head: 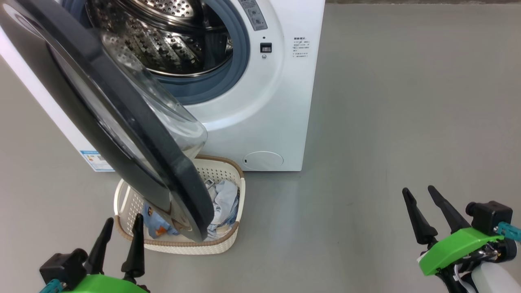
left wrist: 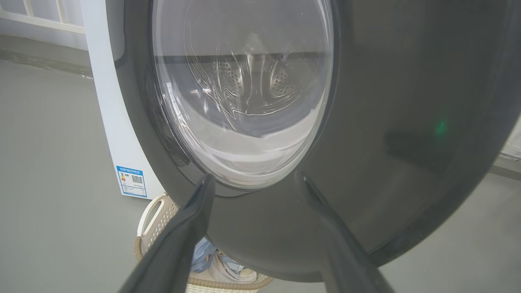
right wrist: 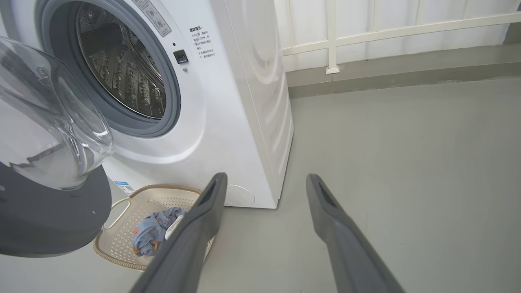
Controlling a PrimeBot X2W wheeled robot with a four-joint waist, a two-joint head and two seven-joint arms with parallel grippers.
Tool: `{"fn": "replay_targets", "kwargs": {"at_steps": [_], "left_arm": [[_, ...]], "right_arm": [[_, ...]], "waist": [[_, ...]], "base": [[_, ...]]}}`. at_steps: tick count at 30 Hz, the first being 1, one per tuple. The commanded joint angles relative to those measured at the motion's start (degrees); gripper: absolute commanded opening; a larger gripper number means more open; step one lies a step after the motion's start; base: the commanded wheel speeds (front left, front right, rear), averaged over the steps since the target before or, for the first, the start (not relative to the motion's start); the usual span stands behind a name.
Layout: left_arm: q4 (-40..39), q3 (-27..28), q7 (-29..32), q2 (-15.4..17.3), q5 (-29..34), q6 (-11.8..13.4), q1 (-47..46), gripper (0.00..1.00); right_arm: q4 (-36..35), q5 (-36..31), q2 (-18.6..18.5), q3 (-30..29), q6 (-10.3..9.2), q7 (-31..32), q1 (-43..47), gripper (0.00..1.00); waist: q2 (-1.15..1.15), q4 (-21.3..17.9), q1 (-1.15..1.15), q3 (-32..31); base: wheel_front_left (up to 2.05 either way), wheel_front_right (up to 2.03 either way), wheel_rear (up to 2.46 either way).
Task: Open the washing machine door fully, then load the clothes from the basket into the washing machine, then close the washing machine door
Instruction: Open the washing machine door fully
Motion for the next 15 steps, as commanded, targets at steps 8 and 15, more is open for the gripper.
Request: {"fn": "replay_targets", "kwargs": {"at_steps": [8,15], "left_arm": [[-1.3,2.22,-0.37,0.79,0.41,-0.09,-1.14,1.0],[-1.25,2.72,-0.37,0.52,0.36,-0.09,-1.44,1.0]], "right_arm": [[-1.58,-4.82,1.22,-2.76,0.1,-0.74,3.34,1.0],[-1.38,-6.36,2.56,-4.92,0.1,-0.74,4.6,1.0]], "waist": [[0.0,0.39,0.0,0.64],[0.0,0.51,0.0,0.63]], "base": [[0.0,0.0,0.0],[0.0,0.0,0.0]]}}
